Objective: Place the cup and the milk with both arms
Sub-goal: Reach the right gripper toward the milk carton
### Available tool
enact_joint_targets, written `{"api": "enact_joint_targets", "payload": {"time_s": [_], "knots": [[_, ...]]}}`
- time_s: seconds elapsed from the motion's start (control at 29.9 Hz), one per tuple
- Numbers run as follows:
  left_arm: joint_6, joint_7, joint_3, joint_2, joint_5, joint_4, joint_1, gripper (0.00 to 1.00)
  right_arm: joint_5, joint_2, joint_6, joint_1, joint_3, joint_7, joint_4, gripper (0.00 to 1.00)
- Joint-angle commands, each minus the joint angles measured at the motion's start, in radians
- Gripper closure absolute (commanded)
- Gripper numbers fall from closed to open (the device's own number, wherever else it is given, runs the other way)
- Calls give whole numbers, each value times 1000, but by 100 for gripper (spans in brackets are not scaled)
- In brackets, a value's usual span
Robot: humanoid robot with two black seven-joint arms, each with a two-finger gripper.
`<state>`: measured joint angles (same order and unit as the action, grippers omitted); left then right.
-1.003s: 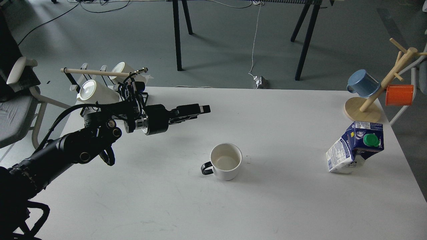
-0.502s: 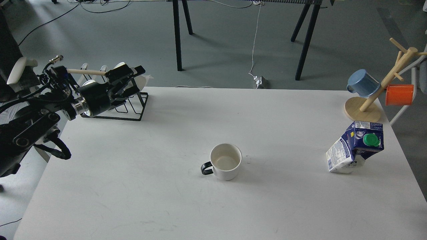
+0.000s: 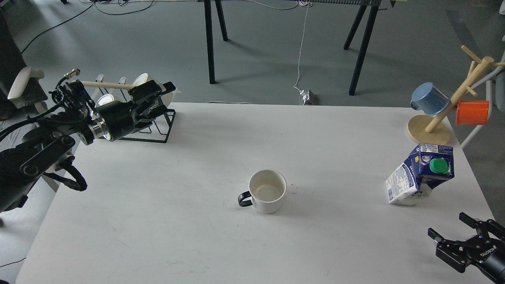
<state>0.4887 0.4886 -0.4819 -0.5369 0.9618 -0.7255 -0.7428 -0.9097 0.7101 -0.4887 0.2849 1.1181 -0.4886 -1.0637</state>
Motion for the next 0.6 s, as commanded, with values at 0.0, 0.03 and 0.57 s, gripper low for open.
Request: {"api": "enact_joint_targets", "payload": {"time_s": [0.0, 0.03, 0.57], "knots": [[0, 0, -1, 0, 0, 0, 8, 1, 0, -4, 0, -29, 2, 0, -5, 1], [0, 0, -1, 0, 0, 0, 13, 1, -1, -4, 0, -36, 3, 0, -5, 1], [0, 0, -3, 0, -2, 0, 31, 1, 5, -12, 0, -159, 0, 0, 11, 1]]}}
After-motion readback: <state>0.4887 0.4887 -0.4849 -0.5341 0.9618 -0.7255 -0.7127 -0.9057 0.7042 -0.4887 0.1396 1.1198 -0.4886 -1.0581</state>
